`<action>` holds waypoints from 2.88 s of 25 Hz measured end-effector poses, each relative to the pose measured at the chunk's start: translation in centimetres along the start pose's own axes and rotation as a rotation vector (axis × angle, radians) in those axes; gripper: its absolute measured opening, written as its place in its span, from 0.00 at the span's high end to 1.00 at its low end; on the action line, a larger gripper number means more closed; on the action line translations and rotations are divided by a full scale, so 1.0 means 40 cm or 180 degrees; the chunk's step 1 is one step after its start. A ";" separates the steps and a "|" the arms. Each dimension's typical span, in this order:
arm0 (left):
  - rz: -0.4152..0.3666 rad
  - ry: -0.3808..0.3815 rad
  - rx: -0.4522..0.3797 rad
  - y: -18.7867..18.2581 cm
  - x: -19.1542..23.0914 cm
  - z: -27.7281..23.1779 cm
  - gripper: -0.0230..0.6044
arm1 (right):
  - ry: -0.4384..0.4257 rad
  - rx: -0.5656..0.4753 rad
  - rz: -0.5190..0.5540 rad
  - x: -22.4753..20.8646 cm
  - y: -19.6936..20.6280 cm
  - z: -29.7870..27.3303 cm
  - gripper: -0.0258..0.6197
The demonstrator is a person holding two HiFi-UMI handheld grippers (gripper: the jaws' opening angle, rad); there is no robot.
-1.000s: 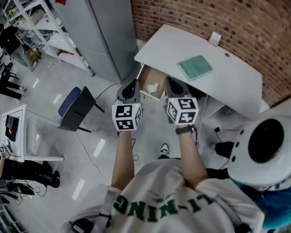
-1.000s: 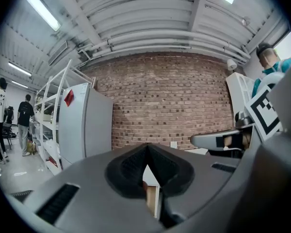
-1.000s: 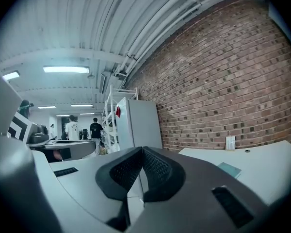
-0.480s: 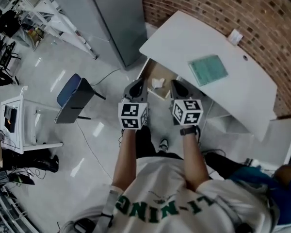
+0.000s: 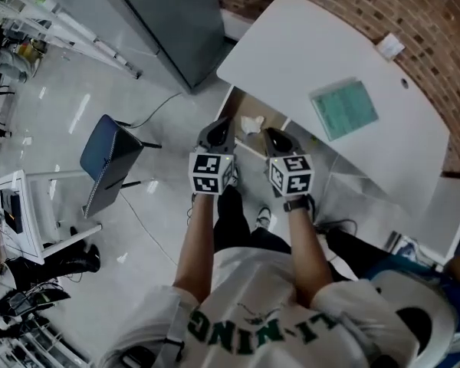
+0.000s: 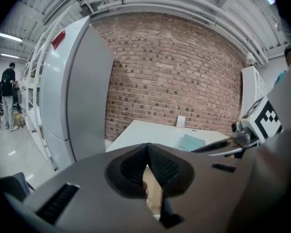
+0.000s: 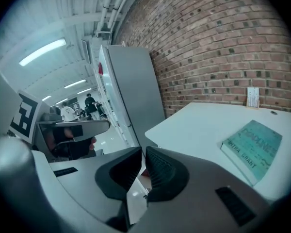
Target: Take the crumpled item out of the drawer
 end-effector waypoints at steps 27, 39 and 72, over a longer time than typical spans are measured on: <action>0.0263 0.0610 0.0907 0.423 0.281 -0.417 0.96 | 0.0263 0.1791 -0.0042 -0.210 0.472 -0.637 0.69; 0.0303 0.0697 0.0968 0.480 0.335 -0.498 0.96 | 0.0533 0.2105 -0.0172 -0.272 0.604 -0.750 0.66; 0.0367 0.0389 0.0904 0.378 0.316 -0.352 0.96 | 0.0642 0.1787 -0.0112 -0.185 0.415 -0.590 0.88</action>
Point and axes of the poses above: the fingertips, and each gripper's own axes: z backward along the fingers, x to its left, y out of its underside, the point moved 8 cm from there along z, backward along the fingers, and after that the axes turned 2 degrees about -x, right-handed, at the moved point
